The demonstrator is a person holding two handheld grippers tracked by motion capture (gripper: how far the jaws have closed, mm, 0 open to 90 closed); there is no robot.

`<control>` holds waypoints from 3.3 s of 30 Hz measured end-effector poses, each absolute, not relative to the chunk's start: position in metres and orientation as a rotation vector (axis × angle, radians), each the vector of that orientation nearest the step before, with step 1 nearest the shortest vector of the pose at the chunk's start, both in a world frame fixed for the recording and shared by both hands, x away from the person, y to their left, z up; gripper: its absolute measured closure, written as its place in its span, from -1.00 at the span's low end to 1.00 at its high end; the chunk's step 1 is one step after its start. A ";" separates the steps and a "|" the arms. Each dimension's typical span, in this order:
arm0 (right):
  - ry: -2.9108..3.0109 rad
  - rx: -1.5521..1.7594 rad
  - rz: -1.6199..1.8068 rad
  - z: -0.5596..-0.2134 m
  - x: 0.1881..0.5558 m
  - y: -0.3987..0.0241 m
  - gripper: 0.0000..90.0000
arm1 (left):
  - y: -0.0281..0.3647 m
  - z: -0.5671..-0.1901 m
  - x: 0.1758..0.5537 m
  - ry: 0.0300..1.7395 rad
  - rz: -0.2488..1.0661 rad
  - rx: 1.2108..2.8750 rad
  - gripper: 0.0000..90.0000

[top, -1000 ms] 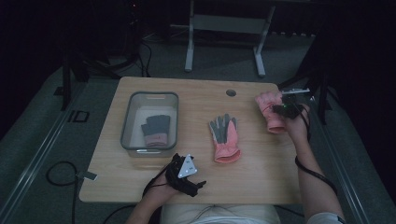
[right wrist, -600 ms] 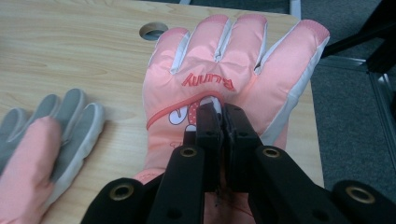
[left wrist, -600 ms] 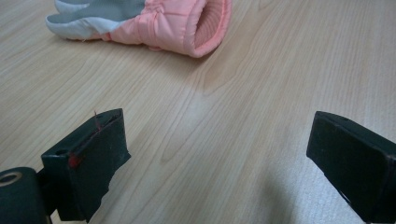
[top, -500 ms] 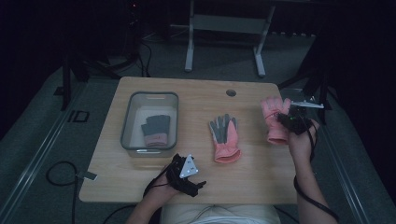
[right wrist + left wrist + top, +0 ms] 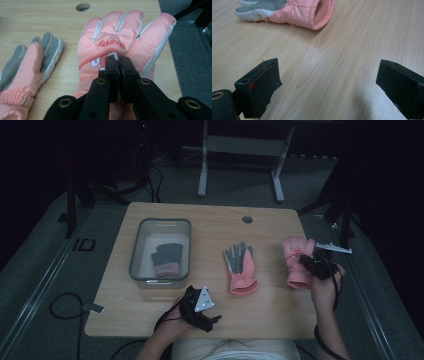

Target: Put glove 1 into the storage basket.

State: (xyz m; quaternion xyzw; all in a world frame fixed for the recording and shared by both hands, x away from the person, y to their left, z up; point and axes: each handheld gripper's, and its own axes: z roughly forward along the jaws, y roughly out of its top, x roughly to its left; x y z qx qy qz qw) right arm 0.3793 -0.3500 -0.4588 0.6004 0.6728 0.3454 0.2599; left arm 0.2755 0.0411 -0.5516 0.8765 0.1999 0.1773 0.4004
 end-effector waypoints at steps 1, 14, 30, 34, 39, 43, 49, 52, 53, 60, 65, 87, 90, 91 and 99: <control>1.825 1.628 0.934 -0.461 0.379 -0.350 0.91 | 0.040 -0.552 0.275 0.505 0.453 2.221 -0.89; 1.879 1.662 0.827 -0.508 0.393 -0.342 0.91 | 0.040 -0.554 0.275 0.520 0.475 2.231 -0.89; 2.032 1.557 0.811 -0.509 0.399 -0.356 0.63 | 0.037 -0.554 0.274 0.505 0.466 2.238 -0.89; 2.136 1.419 0.772 -0.496 0.402 -0.358 0.50 | 0.035 -0.554 0.274 0.498 0.465 2.248 -0.89; 2.249 1.330 0.759 -0.483 0.409 -0.368 0.47 | 0.035 -0.554 0.272 0.497 0.470 2.246 -0.89; 2.326 1.333 0.757 -0.485 0.416 -0.370 0.40 | 0.034 -0.554 0.273 0.494 0.466 2.250 -0.89; 2.338 1.380 0.755 -0.503 0.422 -0.367 0.28 | 0.034 -0.555 0.273 0.493 0.467 2.252 -0.89; 2.342 1.352 0.705 -0.510 0.420 -0.363 0.20 | 0.035 -0.554 0.273 0.492 0.470 2.252 -0.89; 2.342 1.352 0.705 -0.510 0.420 -0.363 0.20 | 0.035 -0.554 0.273 0.492 0.470 2.252 -0.89; 2.327 1.328 0.716 -0.518 0.417 -0.357 -0.01 | 0.035 -0.555 0.274 0.491 0.466 2.256 -0.89; 2.313 1.350 0.690 -0.519 0.417 -0.356 0.37 | 0.034 -0.555 0.273 0.493 0.470 2.258 -0.89; 2.119 1.399 0.743 -0.466 0.410 -0.342 0.89 | 0.036 -0.555 0.275 0.509 0.460 2.234 -0.89; 2.114 1.379 0.765 -0.453 0.408 -0.336 0.89 | 0.036 -0.555 0.275 0.510 0.460 2.236 -0.89; 2.110 1.374 0.776 -0.449 0.407 -0.334 0.89 | 0.036 -0.556 0.275 0.510 0.459 2.235 -0.89; 2.085 1.291 0.852 -0.410 0.398 -0.310 0.89 | 0.036 -0.555 0.275 0.510 0.459 2.239 -0.89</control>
